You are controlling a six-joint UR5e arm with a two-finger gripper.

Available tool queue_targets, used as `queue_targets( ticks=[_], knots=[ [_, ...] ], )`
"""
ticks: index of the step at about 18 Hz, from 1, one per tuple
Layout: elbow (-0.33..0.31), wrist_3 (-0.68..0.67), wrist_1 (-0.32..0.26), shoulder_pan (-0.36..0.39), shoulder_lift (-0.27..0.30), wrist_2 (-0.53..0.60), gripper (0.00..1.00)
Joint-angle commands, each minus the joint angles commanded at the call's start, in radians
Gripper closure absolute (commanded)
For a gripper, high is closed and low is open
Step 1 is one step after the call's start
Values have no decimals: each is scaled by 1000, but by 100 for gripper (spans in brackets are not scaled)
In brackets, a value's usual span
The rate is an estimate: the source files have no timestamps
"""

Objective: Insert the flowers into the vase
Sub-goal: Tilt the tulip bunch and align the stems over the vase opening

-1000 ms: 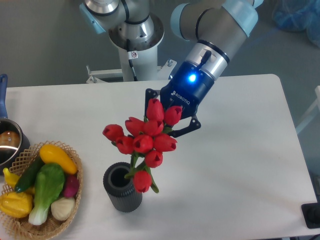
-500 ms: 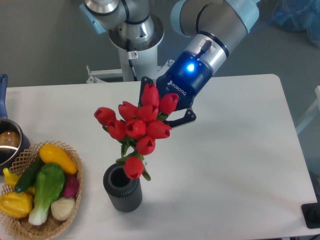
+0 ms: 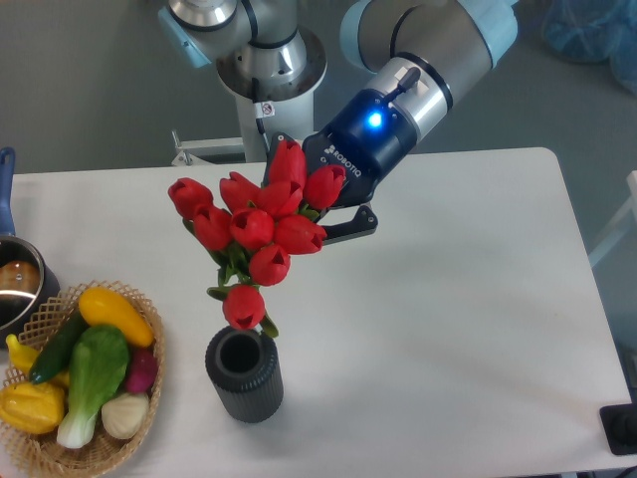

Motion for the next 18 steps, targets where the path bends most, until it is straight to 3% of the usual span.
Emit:
queue_targets(
  ticks=[4, 18],
  knots=[
    [41, 3, 0, -3, -44, 0, 93],
    [46, 6, 2, -29, -78, 2, 91]
  ],
)
